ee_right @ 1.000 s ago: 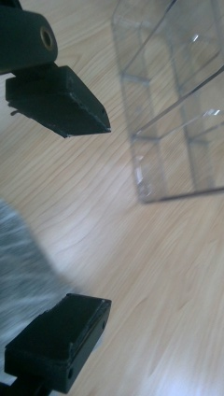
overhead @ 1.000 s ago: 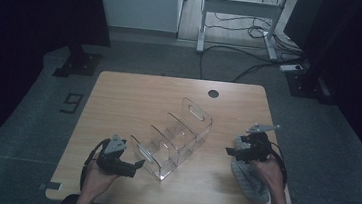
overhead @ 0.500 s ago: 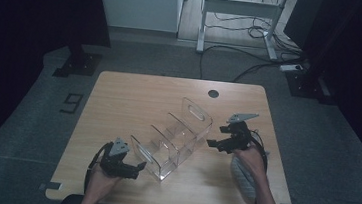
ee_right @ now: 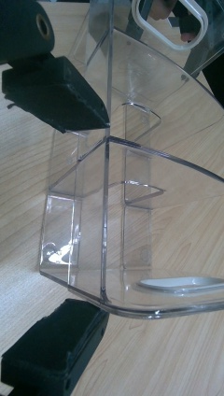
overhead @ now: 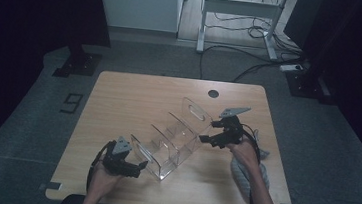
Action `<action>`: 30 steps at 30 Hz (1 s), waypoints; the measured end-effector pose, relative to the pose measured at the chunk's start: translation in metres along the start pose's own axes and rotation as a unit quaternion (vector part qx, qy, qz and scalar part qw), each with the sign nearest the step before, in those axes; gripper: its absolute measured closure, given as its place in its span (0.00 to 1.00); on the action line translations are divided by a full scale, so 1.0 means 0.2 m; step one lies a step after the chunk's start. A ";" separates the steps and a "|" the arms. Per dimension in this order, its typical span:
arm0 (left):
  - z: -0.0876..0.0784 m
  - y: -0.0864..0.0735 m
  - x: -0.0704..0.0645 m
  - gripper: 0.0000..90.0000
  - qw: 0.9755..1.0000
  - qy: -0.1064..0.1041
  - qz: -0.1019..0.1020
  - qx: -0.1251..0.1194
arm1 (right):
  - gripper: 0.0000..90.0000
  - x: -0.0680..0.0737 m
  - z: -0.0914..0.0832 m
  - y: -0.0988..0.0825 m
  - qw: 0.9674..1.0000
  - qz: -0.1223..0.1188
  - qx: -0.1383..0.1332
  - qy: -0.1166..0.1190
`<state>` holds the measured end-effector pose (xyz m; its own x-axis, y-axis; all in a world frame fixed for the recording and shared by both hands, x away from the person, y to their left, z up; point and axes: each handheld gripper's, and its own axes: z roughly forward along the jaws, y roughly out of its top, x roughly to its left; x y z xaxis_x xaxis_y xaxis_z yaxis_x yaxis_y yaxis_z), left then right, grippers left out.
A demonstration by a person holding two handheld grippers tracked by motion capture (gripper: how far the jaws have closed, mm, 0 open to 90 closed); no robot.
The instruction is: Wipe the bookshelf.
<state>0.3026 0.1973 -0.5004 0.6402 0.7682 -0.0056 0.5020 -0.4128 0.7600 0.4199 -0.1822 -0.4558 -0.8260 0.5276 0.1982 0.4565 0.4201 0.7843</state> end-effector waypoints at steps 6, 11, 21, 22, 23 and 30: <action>0.00 0.01 0.02 0.00 1.000 0.010 -0.007 0.000 | 0.12 0.03 -0.02 -0.02 1.000 -0.004 0.009 -0.007; 0.00 0.01 0.03 0.00 1.000 0.017 -0.003 0.002 | 0.12 0.05 -0.05 -0.04 1.000 0.001 0.010 -0.007; 0.00 0.01 0.10 0.00 0.999 0.038 -0.021 0.000 | 0.13 0.12 -0.08 -0.07 1.000 -0.009 0.030 0.001; 0.00 0.01 0.11 0.00 0.999 0.037 -0.024 -0.001 | 0.13 0.13 -0.08 -0.08 0.999 -0.007 0.031 0.001; 0.00 0.01 0.12 0.00 0.999 0.036 -0.028 -0.001 | 0.13 0.13 -0.08 -0.08 0.999 -0.008 0.031 0.001; 0.03 0.04 0.17 0.00 0.999 0.044 -0.032 0.000 | 0.14 0.16 -0.10 -0.13 0.999 -0.007 0.040 0.011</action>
<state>0.3314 0.2176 -0.4979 0.5532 0.8331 0.0019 0.5402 -0.3605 0.7604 0.3752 -0.1912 -0.4570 -0.8392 0.5053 0.2008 0.4687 0.4851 0.7383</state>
